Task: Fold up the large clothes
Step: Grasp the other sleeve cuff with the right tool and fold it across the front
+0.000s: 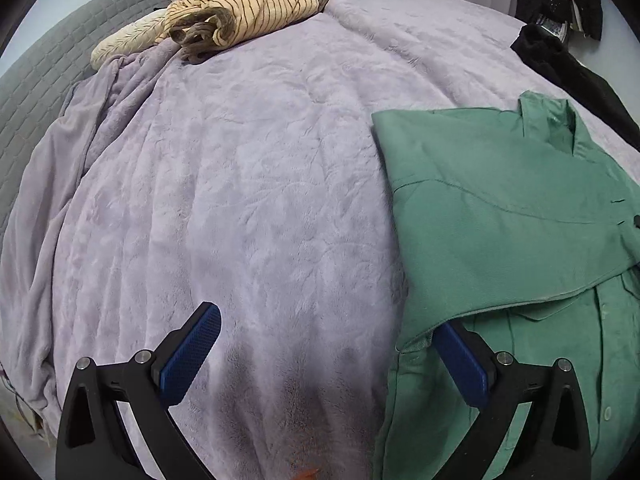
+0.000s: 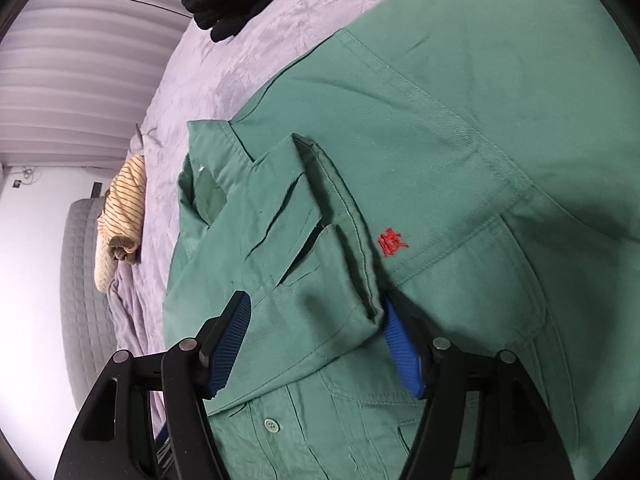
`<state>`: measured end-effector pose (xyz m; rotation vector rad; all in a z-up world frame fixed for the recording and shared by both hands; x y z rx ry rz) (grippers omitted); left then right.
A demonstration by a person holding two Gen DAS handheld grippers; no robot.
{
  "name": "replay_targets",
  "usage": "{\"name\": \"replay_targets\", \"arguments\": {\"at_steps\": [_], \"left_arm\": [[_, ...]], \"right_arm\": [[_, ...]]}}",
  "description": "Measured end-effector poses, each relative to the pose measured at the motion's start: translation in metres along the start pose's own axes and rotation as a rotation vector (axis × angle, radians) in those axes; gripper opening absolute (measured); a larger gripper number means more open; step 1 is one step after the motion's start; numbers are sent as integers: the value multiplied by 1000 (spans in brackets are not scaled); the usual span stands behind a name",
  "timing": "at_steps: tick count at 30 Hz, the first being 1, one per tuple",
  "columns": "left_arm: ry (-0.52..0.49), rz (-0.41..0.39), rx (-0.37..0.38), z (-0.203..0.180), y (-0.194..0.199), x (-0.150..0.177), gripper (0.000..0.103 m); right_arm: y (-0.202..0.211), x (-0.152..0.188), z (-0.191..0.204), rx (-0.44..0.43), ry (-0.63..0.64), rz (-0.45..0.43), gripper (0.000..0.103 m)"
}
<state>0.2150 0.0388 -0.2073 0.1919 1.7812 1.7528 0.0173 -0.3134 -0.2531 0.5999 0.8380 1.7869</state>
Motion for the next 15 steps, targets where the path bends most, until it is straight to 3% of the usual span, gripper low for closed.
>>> {"name": "replay_targets", "arguments": {"at_steps": [1, 2, 4, 8, 11, 13, 15], "left_arm": [[5, 3, 14, -3, 0, -4, 103], [12, 10, 26, -6, -2, -7, 103], [9, 28, 42, -14, -8, -7, 103], [35, 35, -37, 7, -10, 7, 103], [134, 130, -108, 54, -24, 31, 103], [215, 137, -59, 71, -20, 31, 103], [250, 94, 16, 70, -8, 17, 103]], "right_arm": [[-5, 0, 1, 17, -4, 8, 63], [3, 0, -3, 15, 7, 12, 40], [5, 5, -2, 30, 36, 44, 16], [1, 13, 4, 114, 113, 67, 16], [-3, 16, -6, 143, 113, 77, 14], [-3, 16, -9, 121, 88, 73, 14], [-4, 17, -8, 128, 90, 69, 14]]}}
Point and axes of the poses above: each gripper's, at about its wrist camera, not at the fingertips, and y roughly against the way its jaws point, z to its left, x to its underside, the point moved 9 cm from there along -y, roughly the way its jaws point, and after that the axes turned 7 degrees about z, right-handed, at the moved point
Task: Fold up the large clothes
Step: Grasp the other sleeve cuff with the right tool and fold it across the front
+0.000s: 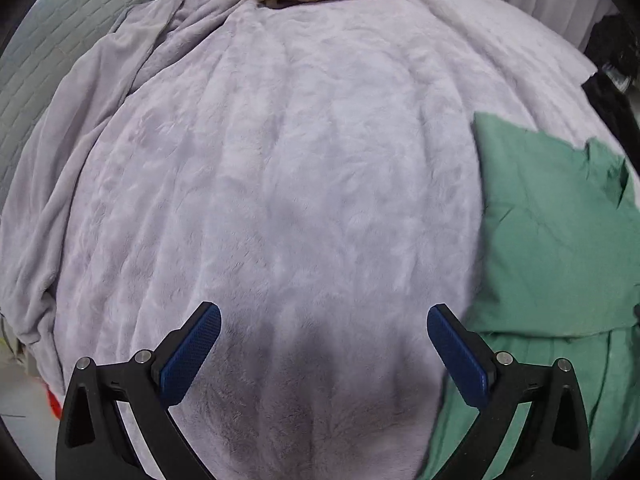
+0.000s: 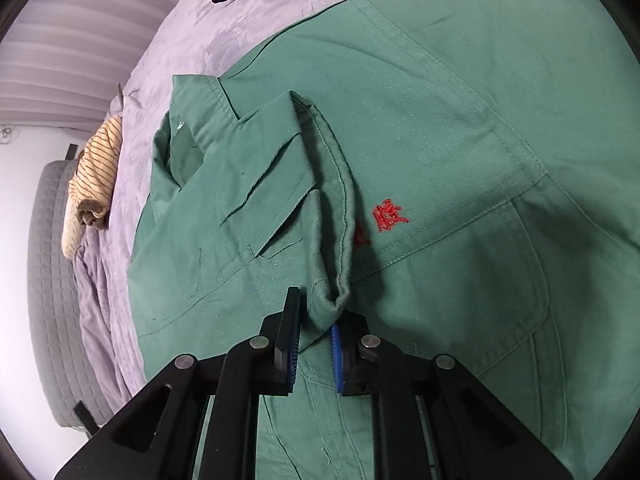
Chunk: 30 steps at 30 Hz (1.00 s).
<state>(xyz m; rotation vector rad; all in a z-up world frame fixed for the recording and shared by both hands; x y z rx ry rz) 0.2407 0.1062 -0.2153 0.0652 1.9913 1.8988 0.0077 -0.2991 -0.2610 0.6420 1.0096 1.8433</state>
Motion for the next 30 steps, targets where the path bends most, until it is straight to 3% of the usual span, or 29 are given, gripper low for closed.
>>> {"name": "replay_targets", "arguments": {"at_steps": [2, 4, 6, 8, 9, 11, 13, 18, 25, 27, 29, 30], "left_arm": [[-34, -8, 82, -23, 5, -11, 103], [-105, -13, 113, -53, 1, -15, 103], [-193, -5, 59, -76, -17, -12, 103], [-262, 17, -59, -80, -46, -1, 103], [-275, 39, -80, -76, -60, 5, 103], [-222, 39, -5, -66, -66, 9, 103], [-181, 58, 11, -57, -62, 8, 103], [-233, 57, -90, -45, -47, 4, 103], [-257, 67, -77, -53, -20, 19, 103], [-278, 67, -71, -64, -12, 26, 103], [-296, 63, -65, -76, -4, 33, 103], [-306, 51, -68, -84, 4, 39, 103]], "right_arm": [[-1, 1, 0, 17, 12, 1, 14], [-2, 1, 1, 31, 17, 4, 14], [-1, 1, 2, 45, 30, 5, 14], [3, 2, 3, 56, 38, -4, 14], [4, 2, 1, 64, 34, -14, 14], [9, 1, -7, 89, 15, -37, 14], [13, 2, -13, 89, 3, -50, 13], [28, 7, -27, 134, -27, -60, 13], [52, 42, -37, 154, -26, -13, 18], [58, 57, -41, 151, -33, 1, 29], [63, 69, -43, 143, -43, 6, 56], [66, 74, -44, 137, -48, 5, 57]]}}
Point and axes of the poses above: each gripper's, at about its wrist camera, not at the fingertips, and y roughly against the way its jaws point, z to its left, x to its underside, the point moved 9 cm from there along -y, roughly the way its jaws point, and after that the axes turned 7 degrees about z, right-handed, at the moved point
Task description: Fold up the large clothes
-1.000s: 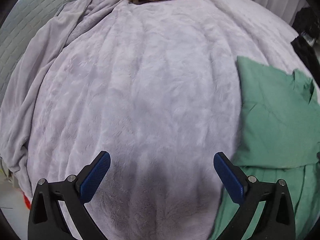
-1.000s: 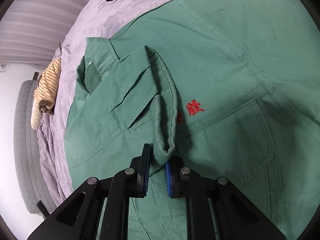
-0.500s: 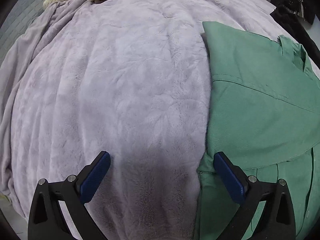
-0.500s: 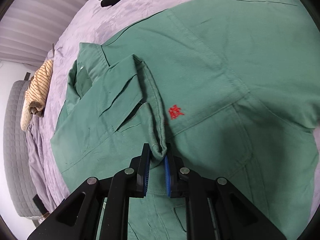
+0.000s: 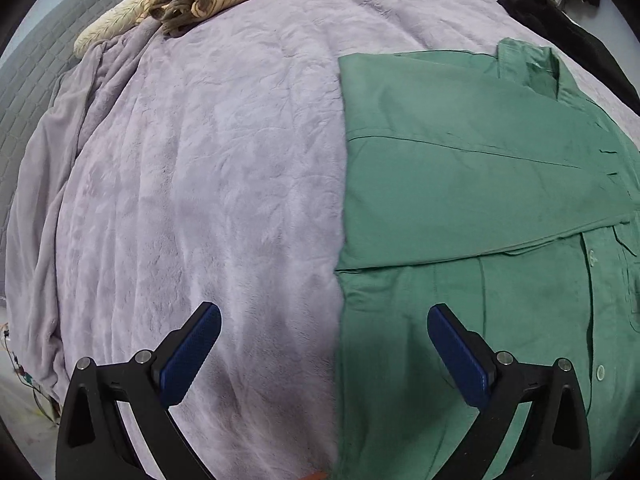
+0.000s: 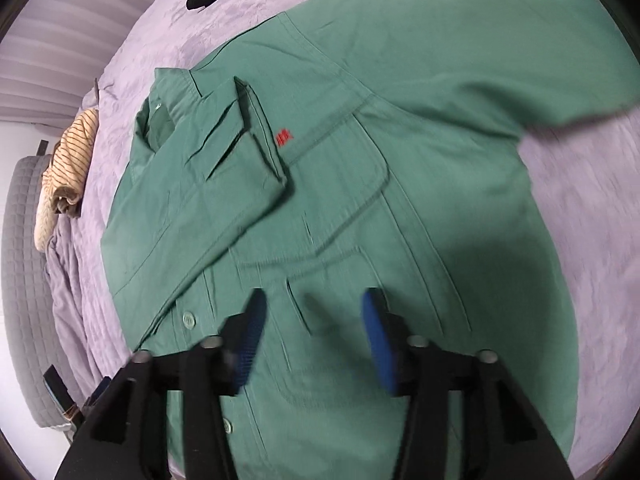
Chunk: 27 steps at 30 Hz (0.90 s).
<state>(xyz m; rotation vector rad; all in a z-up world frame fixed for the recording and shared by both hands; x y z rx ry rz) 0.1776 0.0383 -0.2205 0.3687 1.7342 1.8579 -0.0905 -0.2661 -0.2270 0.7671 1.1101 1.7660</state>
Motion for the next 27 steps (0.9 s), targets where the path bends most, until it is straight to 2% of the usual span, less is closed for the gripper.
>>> {"name": "replay_targets", "arguments": {"at_steps": [2, 4, 8, 12, 16, 21, 24, 25, 26, 27], "left_arm": [[-17, -24, -11, -14, 12, 1, 103], [-30, -32, 11, -28, 21, 2, 103], [-31, -10, 67, -56, 32, 9, 103], [-26, 13, 79, -69, 37, 16, 103], [-1, 41, 94, -68, 41, 25, 103], [49, 71, 94, -49, 44, 38, 103], [75, 95, 98, -37, 44, 48, 103], [83, 104, 96, -34, 43, 52, 103], [92, 110, 94, -31, 43, 54, 103], [100, 117, 92, -27, 43, 56, 103]], "right_arm": [[5, 12, -4, -9, -9, 7, 57], [8, 20, -7, -22, -21, 13, 58], [16, 30, -14, -42, -45, 12, 66], [23, 35, -17, -56, -55, 9, 72], [27, 40, -13, -60, -37, 9, 76], [30, 46, -3, -86, -18, 4, 87], [32, 49, 9, -103, 23, -20, 88], [33, 49, 12, -103, 38, -26, 91], [33, 50, 16, -107, 55, -33, 100], [33, 50, 23, -121, 77, -46, 102]]}}
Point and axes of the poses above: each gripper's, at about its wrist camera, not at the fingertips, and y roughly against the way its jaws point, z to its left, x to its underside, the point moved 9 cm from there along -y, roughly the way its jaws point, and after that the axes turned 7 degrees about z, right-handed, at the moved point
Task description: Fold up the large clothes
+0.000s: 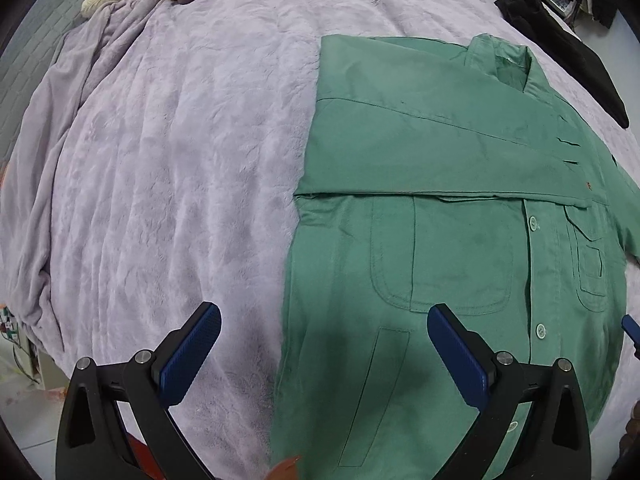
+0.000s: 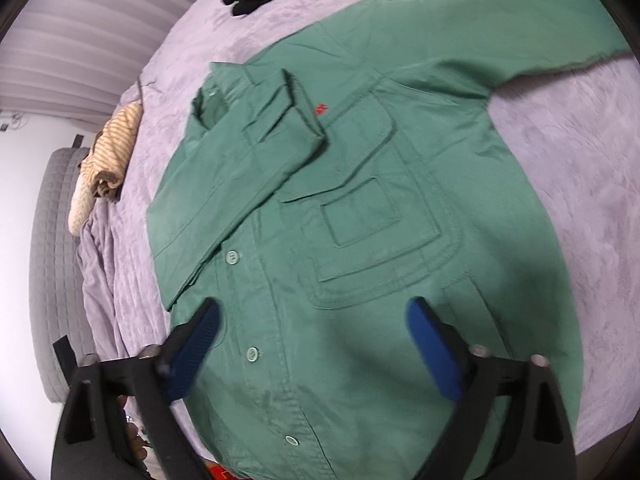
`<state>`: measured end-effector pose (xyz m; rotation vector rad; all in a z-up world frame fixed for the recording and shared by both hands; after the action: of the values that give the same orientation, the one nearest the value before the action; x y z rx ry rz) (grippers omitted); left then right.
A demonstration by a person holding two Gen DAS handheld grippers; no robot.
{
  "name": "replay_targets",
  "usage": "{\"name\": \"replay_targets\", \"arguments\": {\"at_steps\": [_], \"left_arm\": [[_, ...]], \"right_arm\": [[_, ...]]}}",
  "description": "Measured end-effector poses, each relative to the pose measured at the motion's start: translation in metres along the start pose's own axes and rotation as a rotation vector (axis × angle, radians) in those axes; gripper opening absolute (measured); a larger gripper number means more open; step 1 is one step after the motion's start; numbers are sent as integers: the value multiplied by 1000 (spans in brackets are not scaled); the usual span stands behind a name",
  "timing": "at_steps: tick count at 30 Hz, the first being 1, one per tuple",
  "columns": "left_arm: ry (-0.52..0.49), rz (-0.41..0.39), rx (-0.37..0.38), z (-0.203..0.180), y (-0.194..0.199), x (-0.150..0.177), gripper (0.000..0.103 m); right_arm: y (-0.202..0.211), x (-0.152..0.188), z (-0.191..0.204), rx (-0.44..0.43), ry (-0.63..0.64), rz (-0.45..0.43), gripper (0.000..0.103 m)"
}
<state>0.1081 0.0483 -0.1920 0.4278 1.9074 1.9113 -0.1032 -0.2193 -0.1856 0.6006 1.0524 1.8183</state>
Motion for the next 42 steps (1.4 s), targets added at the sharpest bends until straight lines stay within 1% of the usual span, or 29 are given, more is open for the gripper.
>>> {"name": "replay_targets", "arguments": {"at_steps": [1, 3, 6, 8, 10, 13, 15, 16, 17, 18, 19, 20, 21, 24, 27, 28, 30, 31, 32, 33, 34, 35, 38, 41, 42], "left_arm": [[10, 5, 0, 3, 0, 2, 103], [23, 6, 6, 7, 2, 3, 103], [34, -1, 5, 11, 7, 2, 103], [49, 3, 0, 14, 8, 1, 103], [55, 0, -7, 16, 8, 0, 103], [46, 3, -19, 17, 6, 0, 103], [34, 16, -6, 14, 3, 1, 103], [29, 21, 1, 13, 3, 2, 103], [26, 23, 4, 13, 3, 3, 103], [24, 24, 9, 13, 3, 3, 103], [23, 25, 17, 12, 4, 3, 103], [21, 26, 23, 11, 4, 3, 103], [18, 26, 20, 10, 4, 2, 103], [-1, 29, 7, 5, 4, -1, 103], [-25, 40, 7, -4, 3, -3, 103], [-34, 38, 8, -8, 5, -4, 103], [-56, 30, 11, -17, 8, -6, 103], [-66, 28, 12, -22, 9, -7, 103], [-76, 27, 15, -26, 10, -8, 103], [-83, 26, 19, -32, 11, -8, 103], [-89, 25, 25, -38, 13, -9, 103], [-95, 23, 32, -43, 15, -10, 103], [-122, 16, 43, -63, 20, -11, 103], [-152, 8, 49, -82, 26, -11, 103], [-160, 6, 50, -88, 27, -11, 103]], "right_arm": [[-1, -1, 6, -13, 17, -5, 103], [-8, -3, 16, -37, 35, 12, 103], [-22, -13, 24, -80, 14, 56, 103], [-34, -29, 23, -118, -39, 65, 103], [-45, -55, 21, -160, -91, 38, 103], [-61, -90, 16, -188, -149, 1, 102], [-73, -110, 11, -190, -187, -17, 100], [-78, -116, 6, -175, -212, -15, 93], [-85, -121, 1, -164, -243, -9, 82], [-89, -124, -5, -150, -275, -2, 75], [-92, -125, -9, -139, -301, 6, 56], [-93, -126, -9, -145, -305, 9, 13], [-94, -126, -7, -157, -297, 17, 7], [-88, -121, -9, -152, -287, -6, 7], [-93, -112, -21, -117, -295, 14, 8], [-93, -110, -22, -136, -303, 16, 8], [-89, -106, -24, -129, -304, 36, 12], [-85, -103, -24, -115, -290, 51, 17], [-79, -99, -23, -104, -267, 56, 31], [-72, -96, -22, -103, -245, 53, 41], [-65, -91, -22, -100, -225, 51, 64], [-59, -87, -22, -94, -211, 49, 72], [-44, -65, -23, -81, -178, 68, 72], [-33, -46, -31, -79, -182, 82, 73], [-30, -41, -33, -82, -185, 86, 74]]}}
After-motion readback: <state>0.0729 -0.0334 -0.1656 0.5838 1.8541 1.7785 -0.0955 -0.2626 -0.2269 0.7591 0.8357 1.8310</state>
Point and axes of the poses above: each gripper's, at about its wrist camera, not at the fingertips, and y roughly against the way its jaws point, z to its left, x to its underside, the point moved 9 cm from there along -y, roughly the way its jaws point, and after that the axes turned 7 degrees about z, right-handed, at the moved point
